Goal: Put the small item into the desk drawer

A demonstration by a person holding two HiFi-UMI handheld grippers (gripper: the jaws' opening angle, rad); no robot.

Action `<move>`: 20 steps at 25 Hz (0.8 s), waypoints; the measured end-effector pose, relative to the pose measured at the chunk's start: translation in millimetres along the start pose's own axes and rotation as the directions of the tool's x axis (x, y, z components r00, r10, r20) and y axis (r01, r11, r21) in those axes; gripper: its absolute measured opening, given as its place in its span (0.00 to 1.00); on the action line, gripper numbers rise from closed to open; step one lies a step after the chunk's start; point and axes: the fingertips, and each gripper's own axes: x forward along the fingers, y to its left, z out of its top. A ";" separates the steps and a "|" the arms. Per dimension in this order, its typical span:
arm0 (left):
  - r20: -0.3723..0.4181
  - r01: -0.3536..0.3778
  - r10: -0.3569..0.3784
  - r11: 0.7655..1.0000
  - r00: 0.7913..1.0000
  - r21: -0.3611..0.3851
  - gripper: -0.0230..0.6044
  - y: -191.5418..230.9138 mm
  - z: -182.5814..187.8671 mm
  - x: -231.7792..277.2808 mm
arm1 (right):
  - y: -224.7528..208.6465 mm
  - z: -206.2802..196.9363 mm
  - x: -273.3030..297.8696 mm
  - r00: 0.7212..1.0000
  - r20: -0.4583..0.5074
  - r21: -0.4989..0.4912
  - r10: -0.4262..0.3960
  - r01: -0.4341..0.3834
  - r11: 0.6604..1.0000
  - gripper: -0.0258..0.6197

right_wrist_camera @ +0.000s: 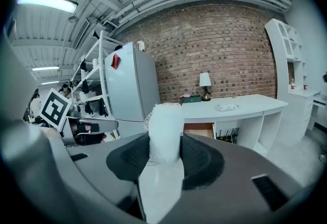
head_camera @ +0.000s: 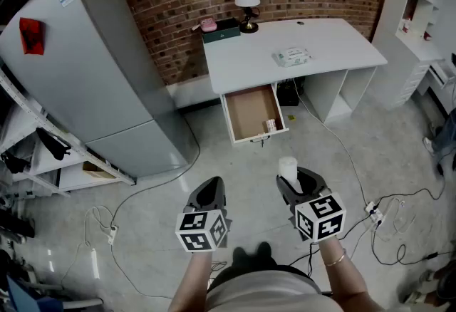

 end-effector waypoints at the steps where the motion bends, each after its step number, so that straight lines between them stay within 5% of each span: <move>1: -0.002 0.000 0.000 1.000 1.000 0.005 0.07 1.3 -0.5 0.9 | 1.0 0.1 1.9 1.000 0.002 0.001 0.001 -0.001 1.000 0.31; 20: 0.025 -0.040 0.039 0.999 0.999 0.020 0.07 -6.3 -1.6 2.3 | -9.0 -5.1 -3.8 0.999 0.017 0.011 0.047 -0.047 0.999 0.32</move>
